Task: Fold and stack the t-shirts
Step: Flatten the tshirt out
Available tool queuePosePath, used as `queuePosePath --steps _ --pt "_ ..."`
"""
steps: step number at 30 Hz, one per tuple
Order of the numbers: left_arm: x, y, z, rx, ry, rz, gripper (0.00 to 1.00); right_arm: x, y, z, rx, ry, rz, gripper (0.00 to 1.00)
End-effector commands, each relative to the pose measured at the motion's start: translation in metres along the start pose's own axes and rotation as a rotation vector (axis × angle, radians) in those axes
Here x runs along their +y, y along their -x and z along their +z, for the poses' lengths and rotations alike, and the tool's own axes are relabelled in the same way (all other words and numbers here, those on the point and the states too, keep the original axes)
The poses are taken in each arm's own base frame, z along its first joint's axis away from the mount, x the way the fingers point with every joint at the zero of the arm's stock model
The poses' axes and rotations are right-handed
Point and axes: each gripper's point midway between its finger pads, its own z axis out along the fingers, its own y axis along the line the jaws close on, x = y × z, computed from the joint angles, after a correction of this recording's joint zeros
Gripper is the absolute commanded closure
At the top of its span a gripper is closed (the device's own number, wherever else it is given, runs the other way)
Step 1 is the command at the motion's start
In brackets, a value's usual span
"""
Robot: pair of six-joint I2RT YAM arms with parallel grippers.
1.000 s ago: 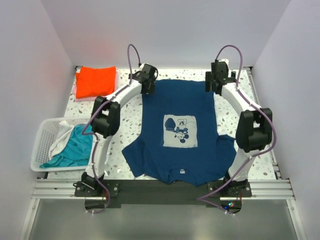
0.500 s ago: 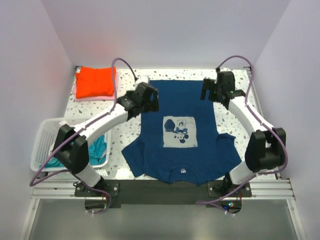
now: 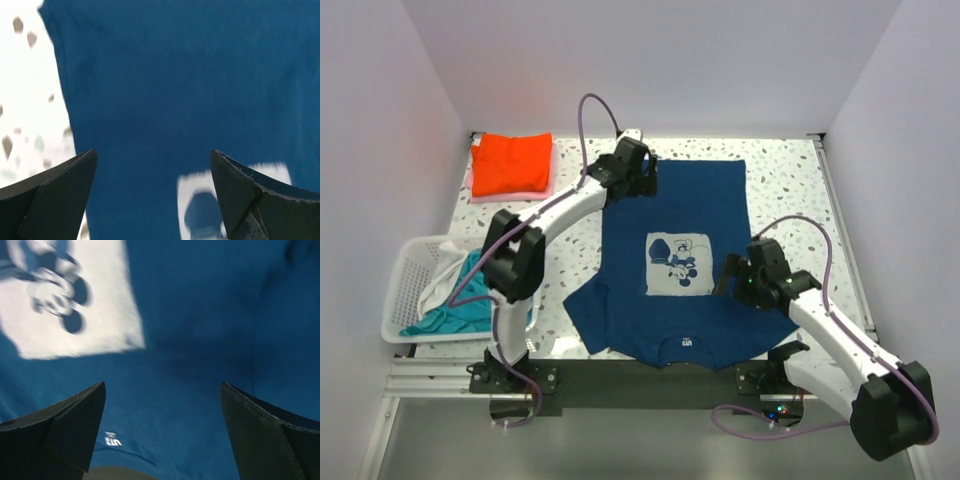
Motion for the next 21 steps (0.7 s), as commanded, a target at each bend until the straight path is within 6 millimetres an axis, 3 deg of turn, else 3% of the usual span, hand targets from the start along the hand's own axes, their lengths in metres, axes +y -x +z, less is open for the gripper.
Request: queuePosePath --steps 1,2,3,4,6,7,11,15,17,19,20,21 --pt "0.022 0.016 0.055 0.023 0.022 -0.003 0.00 -0.015 -0.032 -0.001 0.068 -0.046 0.126 0.01" --pt "0.023 0.030 0.061 0.001 0.017 0.000 0.00 -0.016 -0.034 0.000 0.069 -0.048 0.132 0.01" --pt "0.023 0.028 0.070 0.008 0.021 0.005 0.00 -0.023 -0.035 0.003 0.062 -0.076 0.137 0.01" --pt "0.024 0.015 0.088 0.042 0.031 0.017 0.00 -0.026 -0.036 0.005 0.066 -0.093 0.141 0.01" --pt "0.021 0.020 0.097 0.058 0.030 0.018 0.00 -0.027 -0.035 0.008 0.074 -0.108 0.129 0.01" --pt "0.022 0.006 0.110 0.096 0.039 0.027 0.00 -0.031 -0.037 0.012 0.097 -0.139 0.121 0.01" --pt "0.023 -0.010 0.123 0.125 0.032 0.035 0.00 -0.043 -0.027 0.024 0.100 -0.237 0.092 0.01" --pt "0.035 -0.034 0.128 0.187 0.066 0.031 0.00 -0.042 0.003 0.037 0.074 -0.252 0.071 0.01" --pt "0.042 -0.048 0.127 0.226 0.082 0.036 0.00 -0.051 0.011 0.051 0.095 -0.276 0.099 0.01" --pt "0.046 -0.054 0.119 0.248 0.096 0.025 0.00 -0.053 0.028 0.060 0.092 -0.276 0.096 0.01" --pt "0.054 -0.074 0.115 0.289 0.120 0.012 0.00 -0.055 0.041 0.070 0.096 -0.288 0.104 0.01" --pt "0.054 -0.071 0.103 0.283 0.121 -0.007 0.00 -0.055 0.048 0.073 0.097 -0.292 0.084 0.01"
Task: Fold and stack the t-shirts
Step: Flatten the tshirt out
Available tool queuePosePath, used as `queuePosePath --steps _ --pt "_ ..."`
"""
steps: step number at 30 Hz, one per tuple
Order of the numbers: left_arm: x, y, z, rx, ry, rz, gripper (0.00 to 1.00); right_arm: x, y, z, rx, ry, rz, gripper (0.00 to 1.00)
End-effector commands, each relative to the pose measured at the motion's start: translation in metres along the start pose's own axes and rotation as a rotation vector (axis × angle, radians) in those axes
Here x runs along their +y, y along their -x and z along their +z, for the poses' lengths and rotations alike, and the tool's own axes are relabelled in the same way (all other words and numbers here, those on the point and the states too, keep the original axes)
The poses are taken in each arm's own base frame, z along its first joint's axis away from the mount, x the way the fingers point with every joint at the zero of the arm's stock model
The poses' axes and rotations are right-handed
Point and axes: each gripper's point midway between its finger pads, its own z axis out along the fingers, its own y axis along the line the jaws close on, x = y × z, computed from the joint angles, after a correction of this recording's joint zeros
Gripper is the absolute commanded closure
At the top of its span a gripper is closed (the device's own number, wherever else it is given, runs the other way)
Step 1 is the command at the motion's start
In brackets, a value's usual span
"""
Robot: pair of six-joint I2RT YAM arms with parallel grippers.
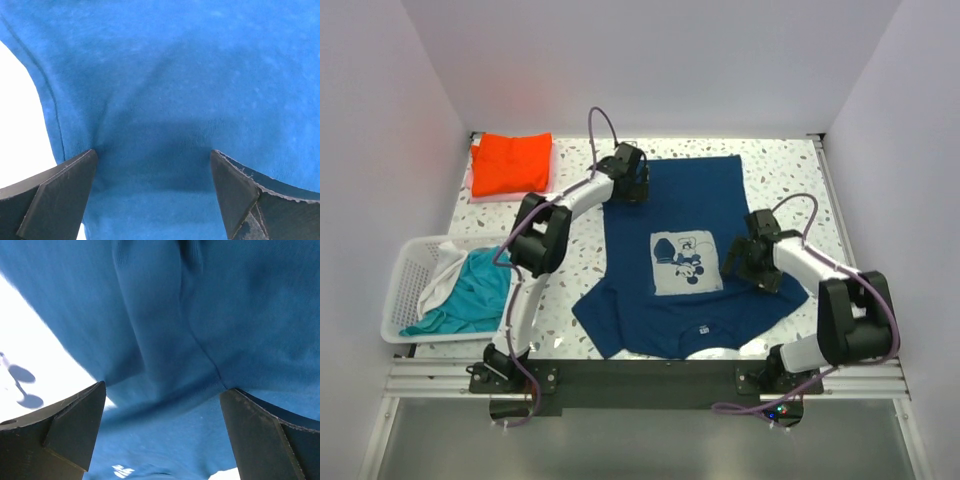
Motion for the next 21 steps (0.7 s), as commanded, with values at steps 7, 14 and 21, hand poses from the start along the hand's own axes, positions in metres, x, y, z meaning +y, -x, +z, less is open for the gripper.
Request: queuePosePath --steps 7,14,21 --pt "0.050 -0.135 -0.077 0.233 0.067 -0.158 0.00 0.036 0.107 0.059 -0.055 -0.046 -0.087 0.01" --pt "0.043 -0.190 -0.129 0.254 0.048 -0.261 0.00 0.099 0.203 0.086 -0.075 0.009 -0.191 0.01" --pt "0.001 -0.198 -0.149 0.252 -0.077 -0.312 0.00 0.168 0.261 0.121 -0.096 0.192 -0.312 0.01"
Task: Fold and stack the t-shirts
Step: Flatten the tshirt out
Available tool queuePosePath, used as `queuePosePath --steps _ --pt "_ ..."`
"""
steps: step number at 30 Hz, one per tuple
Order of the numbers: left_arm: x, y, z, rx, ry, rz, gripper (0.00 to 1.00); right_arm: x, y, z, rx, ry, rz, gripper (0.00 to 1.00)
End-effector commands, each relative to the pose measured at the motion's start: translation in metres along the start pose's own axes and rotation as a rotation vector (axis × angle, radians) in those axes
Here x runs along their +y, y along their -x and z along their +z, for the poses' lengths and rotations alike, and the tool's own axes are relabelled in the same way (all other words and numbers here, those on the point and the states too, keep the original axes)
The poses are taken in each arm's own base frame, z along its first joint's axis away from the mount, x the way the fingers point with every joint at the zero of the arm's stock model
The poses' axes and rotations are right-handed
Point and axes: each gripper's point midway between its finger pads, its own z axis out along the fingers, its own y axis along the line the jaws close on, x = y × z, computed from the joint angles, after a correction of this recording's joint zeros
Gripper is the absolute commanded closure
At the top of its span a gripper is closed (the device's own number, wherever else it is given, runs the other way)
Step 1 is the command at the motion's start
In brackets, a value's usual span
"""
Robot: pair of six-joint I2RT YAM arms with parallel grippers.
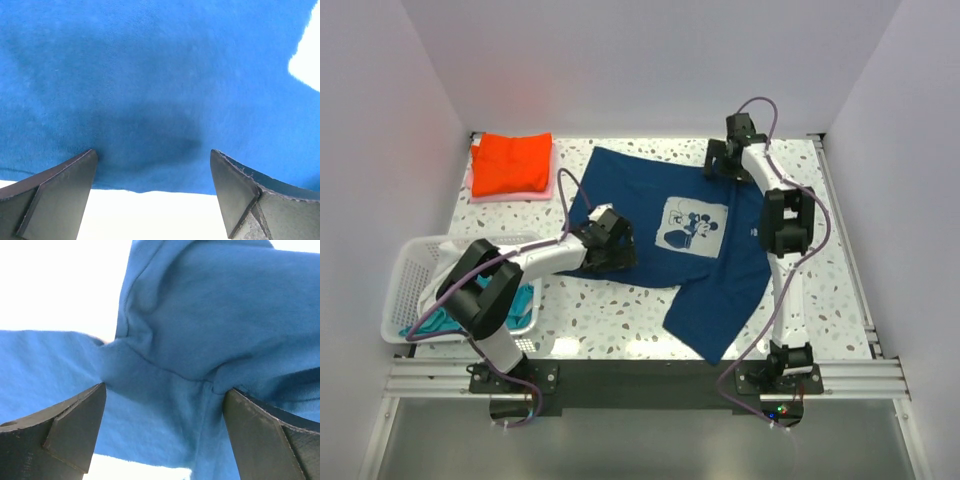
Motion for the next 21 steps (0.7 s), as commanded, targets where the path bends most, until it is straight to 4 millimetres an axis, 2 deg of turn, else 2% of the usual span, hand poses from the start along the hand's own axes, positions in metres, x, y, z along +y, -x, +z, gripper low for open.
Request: queuePosePath --steps 1,3,4,7,10,11,12,15,16,17,18,19,21 --pt "-0.016 -0.016 -0.001 0.058 -0.049 -0.103 0.00 0.031 -0.017 0.036 0.089 0.170 -0.065 0.01" --pt "-0.020 -0.009 -0.002 0.041 -0.049 -0.104 0.00 0.053 0.002 0.043 0.027 0.276 -0.055 0.01" --pt "-0.027 -0.003 -0.004 0.033 -0.070 -0.102 0.00 0.061 0.017 0.044 -0.024 0.317 -0.047 0.01" --pt "-0.035 0.008 -0.010 0.017 -0.079 -0.087 0.00 0.080 0.051 0.036 -0.144 0.398 -0.019 0.01" --pt "-0.039 0.028 -0.025 -0.043 -0.085 -0.084 0.00 0.087 0.078 0.015 -0.230 0.425 -0.039 0.01" --pt "-0.041 0.037 -0.036 -0.075 -0.102 -0.086 0.00 0.089 0.089 0.002 -0.265 0.431 -0.067 0.01" --pt "-0.042 0.043 -0.042 -0.098 -0.110 -0.087 0.00 0.091 0.101 -0.019 -0.297 0.444 -0.082 0.01" --pt "-0.039 0.061 -0.064 -0.171 -0.116 -0.083 0.00 0.093 0.095 -0.055 -0.264 0.461 -0.109 0.01" --pt "-0.035 0.061 -0.067 -0.174 -0.106 -0.076 0.00 0.096 0.106 -0.099 -0.312 0.458 -0.130 0.01" --pt "-0.031 0.063 -0.074 -0.188 -0.103 -0.081 0.00 0.090 0.082 -0.093 -0.256 0.413 -0.142 0.01" --pt "-0.023 0.061 -0.073 -0.190 -0.082 -0.085 0.00 0.084 0.079 -0.108 -0.268 0.370 -0.143 0.01" --pt "-0.014 0.060 -0.074 -0.190 -0.055 -0.087 0.00 0.073 0.064 -0.126 -0.268 0.306 -0.137 0.01" --pt "0.000 0.061 -0.076 -0.189 -0.034 -0.105 0.00 0.062 0.047 -0.147 -0.259 0.288 -0.119 0.01"
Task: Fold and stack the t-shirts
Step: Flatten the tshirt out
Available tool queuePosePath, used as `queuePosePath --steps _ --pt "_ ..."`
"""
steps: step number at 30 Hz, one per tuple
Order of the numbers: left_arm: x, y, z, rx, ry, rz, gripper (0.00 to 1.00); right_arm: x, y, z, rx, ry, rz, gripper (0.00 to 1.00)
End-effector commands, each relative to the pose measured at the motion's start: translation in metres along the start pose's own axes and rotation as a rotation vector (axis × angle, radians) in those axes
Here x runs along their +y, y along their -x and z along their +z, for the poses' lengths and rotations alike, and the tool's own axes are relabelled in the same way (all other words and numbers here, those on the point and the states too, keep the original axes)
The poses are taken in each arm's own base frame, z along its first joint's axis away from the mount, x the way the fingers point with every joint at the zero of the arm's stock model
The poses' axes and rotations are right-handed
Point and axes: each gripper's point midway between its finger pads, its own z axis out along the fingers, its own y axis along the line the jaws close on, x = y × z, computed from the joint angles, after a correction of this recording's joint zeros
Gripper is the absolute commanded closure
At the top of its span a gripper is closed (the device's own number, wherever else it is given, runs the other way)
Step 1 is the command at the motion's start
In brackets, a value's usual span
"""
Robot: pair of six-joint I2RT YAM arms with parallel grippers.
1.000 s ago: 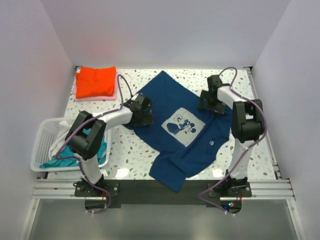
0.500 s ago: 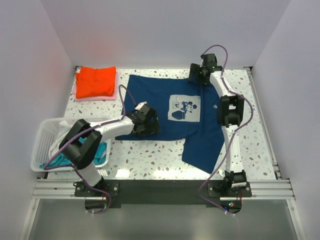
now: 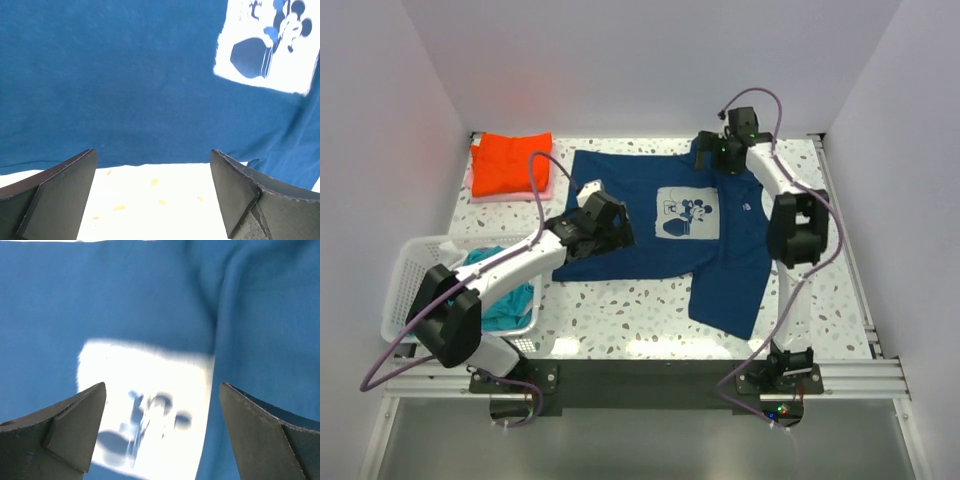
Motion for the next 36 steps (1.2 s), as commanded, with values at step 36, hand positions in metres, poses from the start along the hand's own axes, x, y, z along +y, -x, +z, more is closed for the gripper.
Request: queuePosePath --steps 36 --pt "0.054 -0.028 -0.006 0.068 0.042 -0.012 0.00 -0.131 -0.196 -0.083 0.239 -0.361 0.342 0.01"
